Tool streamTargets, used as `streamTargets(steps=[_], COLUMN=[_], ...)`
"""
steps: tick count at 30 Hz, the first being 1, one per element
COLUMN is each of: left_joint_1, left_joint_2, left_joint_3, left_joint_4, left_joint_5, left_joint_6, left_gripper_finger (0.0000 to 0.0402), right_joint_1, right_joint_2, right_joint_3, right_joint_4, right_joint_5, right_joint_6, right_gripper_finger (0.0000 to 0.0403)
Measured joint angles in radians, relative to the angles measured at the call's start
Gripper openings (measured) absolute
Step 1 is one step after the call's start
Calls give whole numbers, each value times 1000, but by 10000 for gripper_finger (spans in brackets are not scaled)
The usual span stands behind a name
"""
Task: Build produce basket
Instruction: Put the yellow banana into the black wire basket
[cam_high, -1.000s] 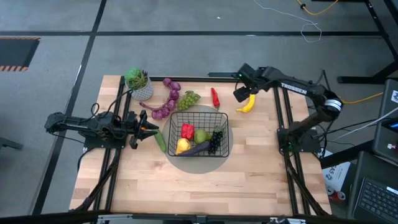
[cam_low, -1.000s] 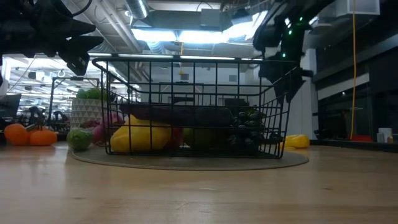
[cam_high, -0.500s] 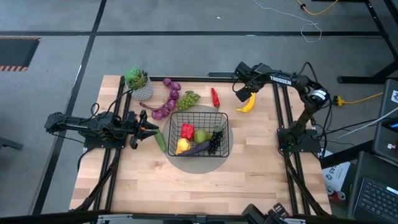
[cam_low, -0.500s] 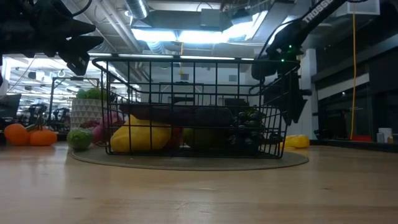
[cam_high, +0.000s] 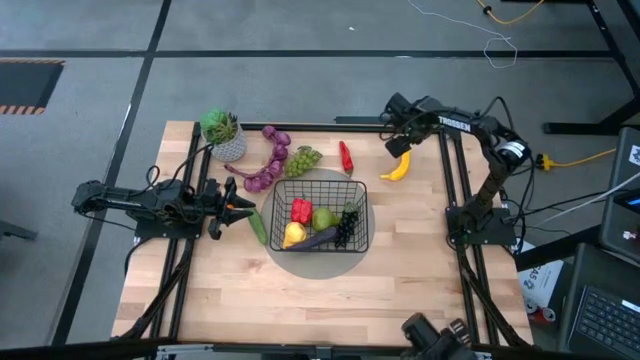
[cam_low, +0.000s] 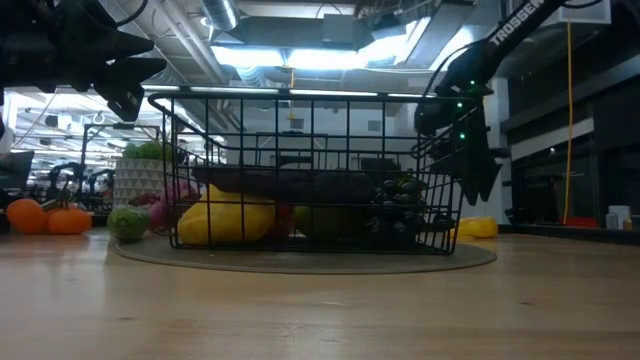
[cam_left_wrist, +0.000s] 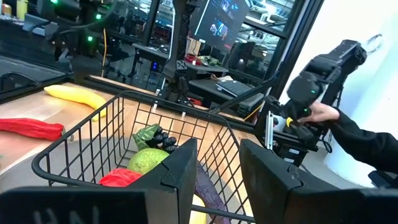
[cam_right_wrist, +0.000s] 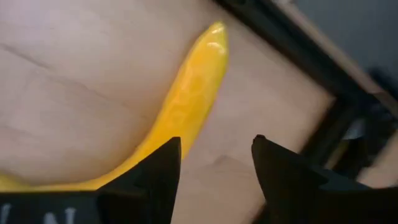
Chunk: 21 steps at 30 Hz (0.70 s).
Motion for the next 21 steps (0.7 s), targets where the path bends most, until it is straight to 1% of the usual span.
streamTargets(steps=[4,6,9,14,18,21], left_joint_1=[0,0,0,0,0,0], left_joint_2=[0,0,0,0,0,0], left_joint_3=[0,0,0,0,0,0], left_joint_4=[0,0,0,0,0,0], left_joint_5=[0,0,0,0,0,0], left_joint_6=[0,0,0,0,0,1], left_gripper_finger=[115,115,115,115,115,115], right_joint_1=[-68,-84,-87,-85,-85,-85], right_joint_2=[0,0,0,0,0,-1], right_joint_3=[0,0,0,0,0,0], right_joint_4=[5,15,22,88,121,113], right_joint_5=[-181,-228,-231,-192,-193,-195], right_joint_6=[0,0,8,6,25,27], right_gripper_finger=[198,198,198,198,198,198])
